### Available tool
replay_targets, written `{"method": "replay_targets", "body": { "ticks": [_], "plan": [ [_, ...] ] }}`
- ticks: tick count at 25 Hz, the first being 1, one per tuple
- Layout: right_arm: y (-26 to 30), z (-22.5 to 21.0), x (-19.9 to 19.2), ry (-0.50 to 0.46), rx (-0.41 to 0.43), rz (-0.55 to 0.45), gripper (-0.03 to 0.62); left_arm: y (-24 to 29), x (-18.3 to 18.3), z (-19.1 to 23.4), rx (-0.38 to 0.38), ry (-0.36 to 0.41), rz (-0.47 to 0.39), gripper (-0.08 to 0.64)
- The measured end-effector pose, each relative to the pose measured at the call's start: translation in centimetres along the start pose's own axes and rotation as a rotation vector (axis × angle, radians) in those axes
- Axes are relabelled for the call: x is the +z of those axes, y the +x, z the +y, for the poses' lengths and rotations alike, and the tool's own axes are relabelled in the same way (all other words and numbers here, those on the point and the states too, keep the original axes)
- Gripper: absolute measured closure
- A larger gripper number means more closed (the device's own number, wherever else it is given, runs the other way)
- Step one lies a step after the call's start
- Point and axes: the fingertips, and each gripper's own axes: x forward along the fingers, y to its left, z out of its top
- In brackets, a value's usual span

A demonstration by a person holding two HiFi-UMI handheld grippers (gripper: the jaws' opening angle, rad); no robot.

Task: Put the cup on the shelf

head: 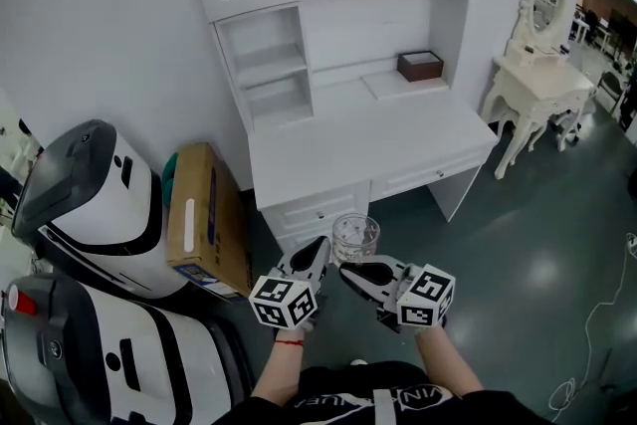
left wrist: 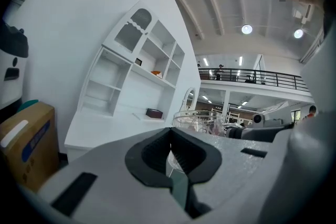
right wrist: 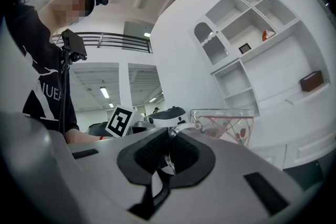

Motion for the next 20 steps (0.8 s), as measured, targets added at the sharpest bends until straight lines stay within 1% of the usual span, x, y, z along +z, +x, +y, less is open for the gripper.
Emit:
{"method": "replay_targets", "body": {
  "ticks": [4,10,14,20],
  "plan": [
    [0.3,-1.6,0.1,0.024,0.017,-0.007,0.583,1.0,-0.1,1.0,0.029,-0.004,0.016,0.552],
    [1.2,-4.1,-0.4,0.052,0.039,0.005,0.583,3.1,-0.6,2.7,0.051,-0.009,0.043,0.552],
    [2.4,-6.8,0.0,0.051,0.033,0.012,0.583,5.6,0.1,4.6,0.046,-0.009,0.044,0.552],
    [5.0,-12.1,1.7,0.046,0.011,0.012,0.583,10.3,2.2,8.0,0.024,-0.010,0.036,0.552]
  ]
}}
